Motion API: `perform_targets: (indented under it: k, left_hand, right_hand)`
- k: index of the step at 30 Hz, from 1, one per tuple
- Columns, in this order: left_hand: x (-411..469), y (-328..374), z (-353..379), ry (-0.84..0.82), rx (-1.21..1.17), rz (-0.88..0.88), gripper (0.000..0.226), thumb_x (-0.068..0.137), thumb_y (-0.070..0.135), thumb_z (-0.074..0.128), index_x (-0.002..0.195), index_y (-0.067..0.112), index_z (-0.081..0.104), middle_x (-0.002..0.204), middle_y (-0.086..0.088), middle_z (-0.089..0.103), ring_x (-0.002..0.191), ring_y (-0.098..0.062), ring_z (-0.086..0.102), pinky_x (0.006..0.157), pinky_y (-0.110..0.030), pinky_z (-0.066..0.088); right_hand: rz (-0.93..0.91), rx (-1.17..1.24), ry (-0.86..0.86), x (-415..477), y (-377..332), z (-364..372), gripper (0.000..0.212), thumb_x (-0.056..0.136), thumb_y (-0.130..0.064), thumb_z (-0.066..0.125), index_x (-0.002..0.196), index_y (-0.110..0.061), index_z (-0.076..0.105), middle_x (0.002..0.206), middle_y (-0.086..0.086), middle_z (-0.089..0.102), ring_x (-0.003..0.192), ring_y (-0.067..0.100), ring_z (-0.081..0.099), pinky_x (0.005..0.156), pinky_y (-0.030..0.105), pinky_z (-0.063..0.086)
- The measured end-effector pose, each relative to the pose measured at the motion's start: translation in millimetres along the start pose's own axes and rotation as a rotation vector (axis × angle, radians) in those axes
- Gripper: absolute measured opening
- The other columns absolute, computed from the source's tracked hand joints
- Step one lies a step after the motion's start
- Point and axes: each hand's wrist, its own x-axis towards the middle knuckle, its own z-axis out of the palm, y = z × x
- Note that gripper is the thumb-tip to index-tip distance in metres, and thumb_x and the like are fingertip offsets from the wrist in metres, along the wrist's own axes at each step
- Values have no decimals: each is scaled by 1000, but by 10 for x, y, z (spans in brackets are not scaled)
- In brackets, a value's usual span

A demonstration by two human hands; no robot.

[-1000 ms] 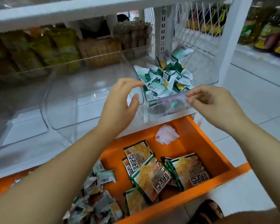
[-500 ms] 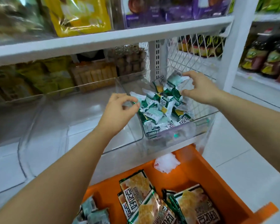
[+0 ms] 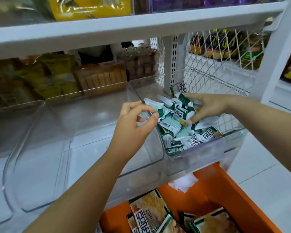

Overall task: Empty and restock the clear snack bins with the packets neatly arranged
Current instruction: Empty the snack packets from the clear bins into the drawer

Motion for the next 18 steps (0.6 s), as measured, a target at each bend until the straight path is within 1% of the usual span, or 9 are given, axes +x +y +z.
perform_targets:
  k: [3, 6, 9, 13, 15, 18]
  left_hand:
    - [-4, 4, 7, 2, -1, -8, 5, 87, 34, 63, 89, 38, 64, 113, 22, 41, 91, -11, 57, 75, 2, 36]
    - [-20, 19, 4, 0, -9, -9, 5, 87, 34, 62, 90, 38, 64, 113, 22, 41, 87, -8, 57, 75, 1, 36]
    - [-26, 22, 4, 0, -12, -12, 5, 87, 34, 62, 90, 38, 64, 114, 22, 41, 83, -5, 55, 74, 1, 36]
    - [-9, 4, 6, 0, -8, -15, 5, 86, 36, 62, 89, 38, 65, 115, 22, 41, 82, -2, 55, 75, 1, 36]
    - [-3, -4, 8, 0, -8, -14, 4, 86, 36, 62, 89, 39, 65, 116, 22, 41, 81, -1, 55, 75, 1, 37]
    - [-2, -3, 10, 6, -8, -13, 5, 86, 36, 62, 88, 39, 64, 116, 21, 42, 81, 1, 55, 74, 1, 36]
  right_hand:
    - [22, -101, 16, 16, 21, 51, 116, 69, -29, 83, 153, -30, 3, 159, 5, 16, 144, 26, 21, 119, 44, 15]
    - [-14, -84, 86, 68, 19, 113, 117, 68, -25, 85, 153, -29, 4, 159, 7, 13, 143, 28, 24, 118, 43, 18]
    - [-47, -187, 179, 101, 11, 161, 108, 68, -31, 84, 151, -31, 15, 154, 15, 21, 136, 34, 33, 114, 42, 26]
    - [-112, -222, 193, 53, -4, 214, 92, 72, -33, 81, 146, -30, 26, 143, 15, 28, 128, 33, 39, 108, 35, 29]
    - [-118, -193, 199, 38, 1, 231, 90, 73, -33, 80, 145, -31, 28, 144, 13, 27, 128, 33, 40, 108, 34, 30]
    - [-102, -182, 213, 82, -14, 273, 92, 71, -33, 82, 145, -32, 28, 145, 11, 25, 128, 32, 39, 106, 36, 32]
